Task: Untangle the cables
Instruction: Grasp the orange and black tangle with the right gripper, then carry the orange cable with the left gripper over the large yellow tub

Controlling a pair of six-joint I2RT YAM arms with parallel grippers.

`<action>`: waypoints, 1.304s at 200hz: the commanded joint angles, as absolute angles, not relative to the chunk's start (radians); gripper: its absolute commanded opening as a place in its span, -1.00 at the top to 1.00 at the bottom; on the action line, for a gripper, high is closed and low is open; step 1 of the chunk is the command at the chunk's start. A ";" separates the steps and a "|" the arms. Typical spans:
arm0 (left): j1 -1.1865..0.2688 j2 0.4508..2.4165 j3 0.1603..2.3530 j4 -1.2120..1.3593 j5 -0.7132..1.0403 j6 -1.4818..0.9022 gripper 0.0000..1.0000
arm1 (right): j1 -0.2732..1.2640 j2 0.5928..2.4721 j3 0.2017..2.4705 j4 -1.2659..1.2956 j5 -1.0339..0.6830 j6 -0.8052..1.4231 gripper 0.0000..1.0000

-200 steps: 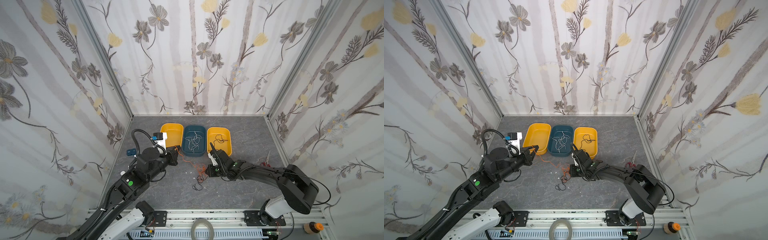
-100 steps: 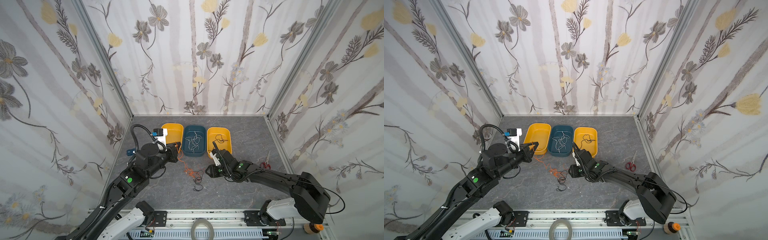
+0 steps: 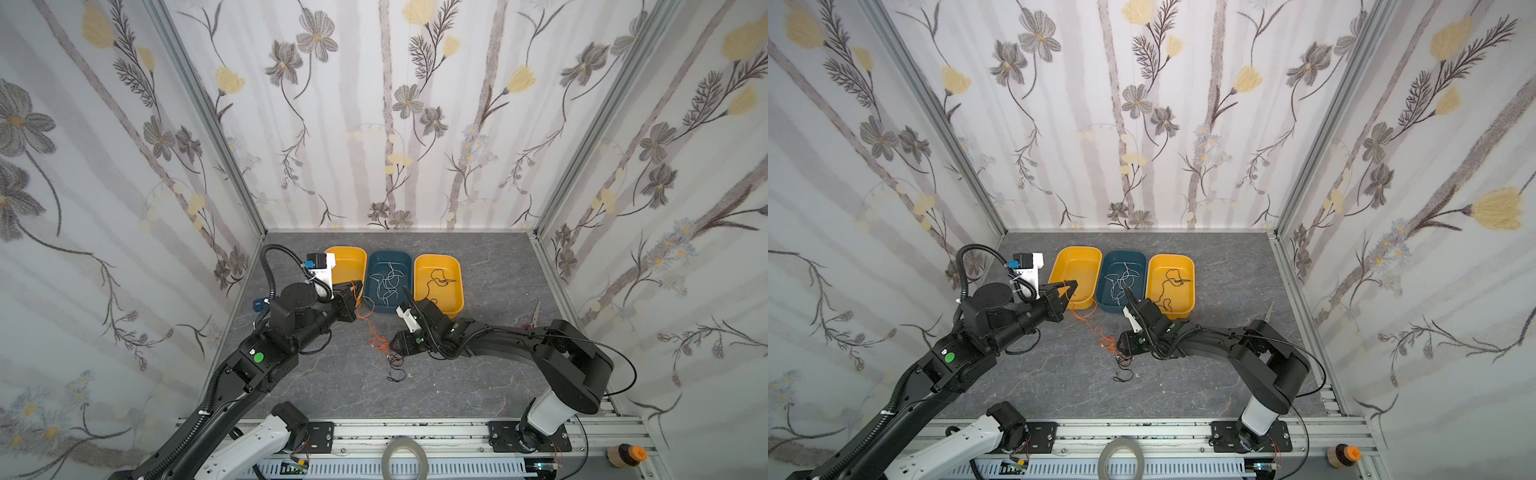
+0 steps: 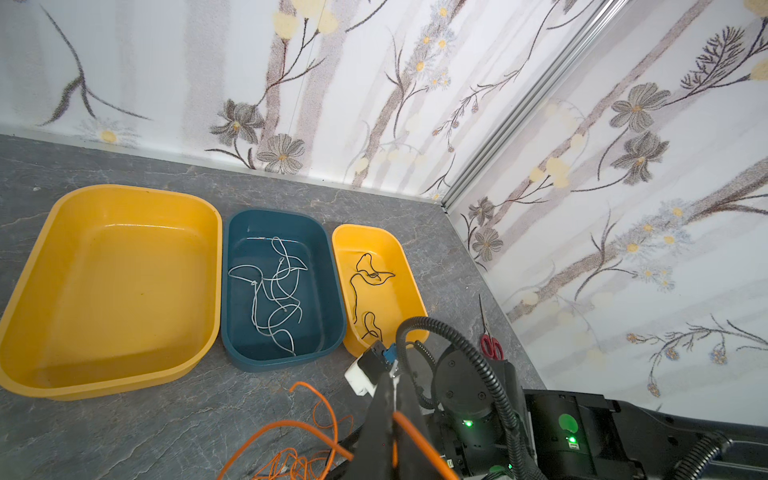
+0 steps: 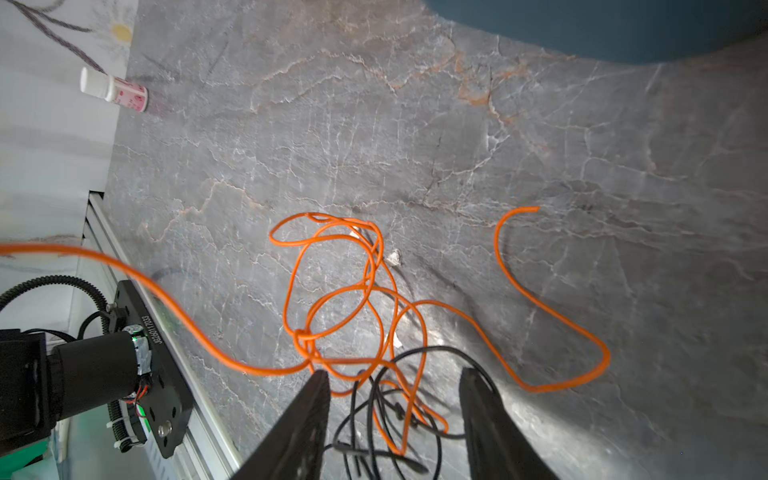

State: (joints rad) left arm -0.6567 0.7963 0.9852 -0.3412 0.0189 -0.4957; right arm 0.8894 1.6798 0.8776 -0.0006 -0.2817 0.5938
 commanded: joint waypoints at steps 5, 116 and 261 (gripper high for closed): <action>-0.652 0.796 1.000 -0.331 0.022 -0.482 1.00 | 0.900 1.721 0.906 0.030 -0.278 0.588 -0.05; -0.635 0.791 1.067 -0.378 -0.007 -0.431 1.00 | 0.895 1.746 0.900 -0.060 -0.163 0.612 0.77; -0.442 0.895 1.418 -0.564 -0.101 -0.239 1.00 | 0.786 1.576 0.764 -0.184 -0.105 0.612 0.89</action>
State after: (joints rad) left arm -0.4744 0.8627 1.3579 -0.5484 -0.0872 -0.2863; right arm 0.7868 1.6119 0.7715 -0.1349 -0.1371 0.6083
